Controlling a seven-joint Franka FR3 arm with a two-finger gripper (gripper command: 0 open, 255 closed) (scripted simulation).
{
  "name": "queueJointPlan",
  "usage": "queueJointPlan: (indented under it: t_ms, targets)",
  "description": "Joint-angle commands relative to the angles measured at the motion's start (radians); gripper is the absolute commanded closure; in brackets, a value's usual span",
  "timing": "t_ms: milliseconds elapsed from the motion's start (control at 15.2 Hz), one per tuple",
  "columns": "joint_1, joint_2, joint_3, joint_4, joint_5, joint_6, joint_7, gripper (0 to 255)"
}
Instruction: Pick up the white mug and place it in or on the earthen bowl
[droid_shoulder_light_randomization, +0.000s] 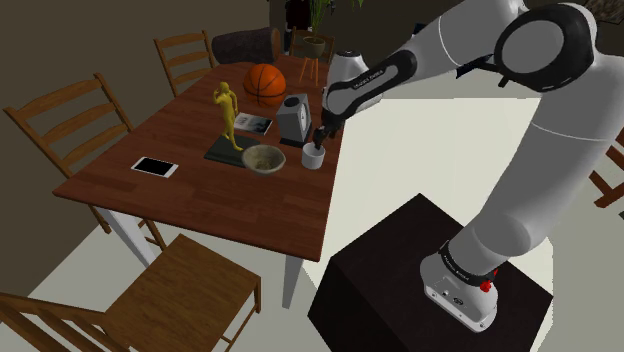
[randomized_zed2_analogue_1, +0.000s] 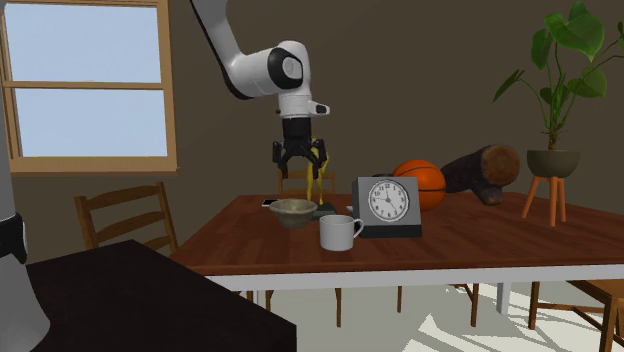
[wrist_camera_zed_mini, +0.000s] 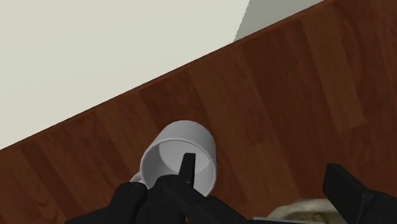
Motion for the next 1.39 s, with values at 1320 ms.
queueJointPlan:
  t_ms: [1320]
  targets:
    - [0.024, 0.553, -0.039, 0.443, -0.051, 0.099, 0.008, 0]
